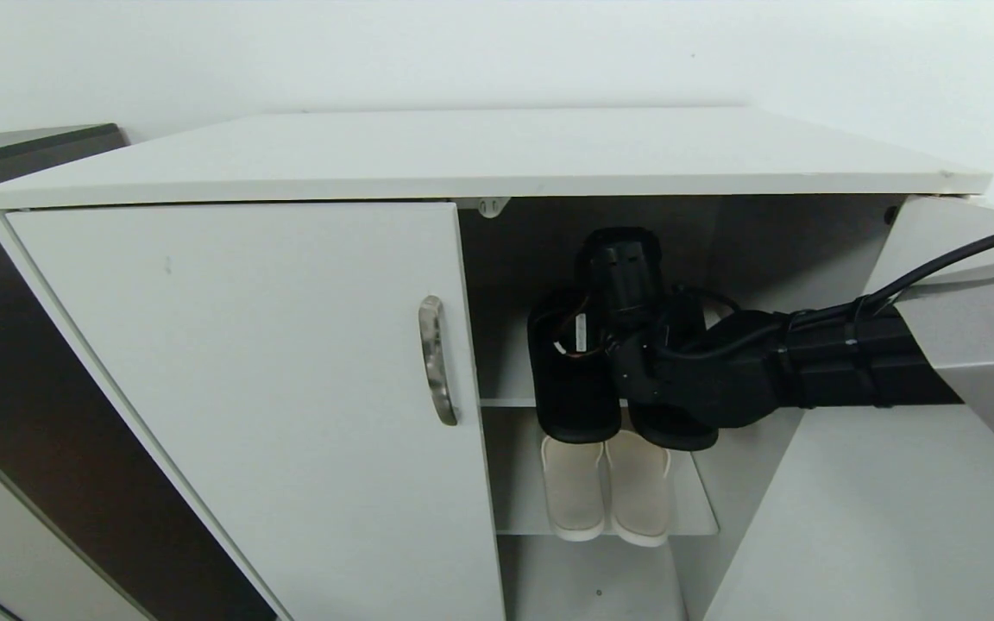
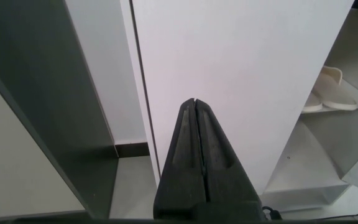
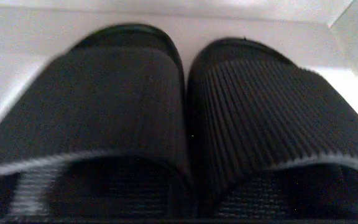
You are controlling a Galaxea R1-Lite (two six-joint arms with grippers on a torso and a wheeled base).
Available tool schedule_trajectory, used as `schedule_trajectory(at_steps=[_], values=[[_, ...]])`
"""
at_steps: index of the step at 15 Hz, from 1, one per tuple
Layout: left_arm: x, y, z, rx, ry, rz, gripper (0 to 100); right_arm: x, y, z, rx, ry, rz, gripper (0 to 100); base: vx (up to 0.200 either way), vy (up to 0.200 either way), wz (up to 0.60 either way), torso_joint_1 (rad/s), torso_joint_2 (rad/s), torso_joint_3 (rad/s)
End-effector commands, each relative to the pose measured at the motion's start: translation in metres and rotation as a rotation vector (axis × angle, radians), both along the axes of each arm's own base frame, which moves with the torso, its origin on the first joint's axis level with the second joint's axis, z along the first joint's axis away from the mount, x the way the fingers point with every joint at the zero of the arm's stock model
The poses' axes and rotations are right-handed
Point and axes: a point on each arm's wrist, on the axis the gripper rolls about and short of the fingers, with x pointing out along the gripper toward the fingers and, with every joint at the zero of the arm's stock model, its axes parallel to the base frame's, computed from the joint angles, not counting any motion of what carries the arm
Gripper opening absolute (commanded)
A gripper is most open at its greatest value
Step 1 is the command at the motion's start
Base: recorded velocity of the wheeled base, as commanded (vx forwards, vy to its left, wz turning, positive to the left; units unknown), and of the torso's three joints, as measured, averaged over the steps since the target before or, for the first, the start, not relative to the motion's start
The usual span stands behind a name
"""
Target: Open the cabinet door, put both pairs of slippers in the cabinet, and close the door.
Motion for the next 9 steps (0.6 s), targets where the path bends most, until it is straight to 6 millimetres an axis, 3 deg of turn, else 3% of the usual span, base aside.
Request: schedule_trajectory(at_steps=[1, 9], values=[[0.0, 0.0, 0.0, 0.0, 0.0, 0.0, 0, -0.007, 0.0, 0.002, -0.003, 0.003, 0.012, 100, 0.0, 0.0, 0.0, 0.0, 0.0, 0.0], [0.0, 0.0, 0.0, 0.0, 0.0, 0.0, 0, -0.073, -0.012, 0.014, -0.02, -0.004, 0.052, 100, 0.0, 0.0, 0.0, 0.0, 0.0, 0.0]])
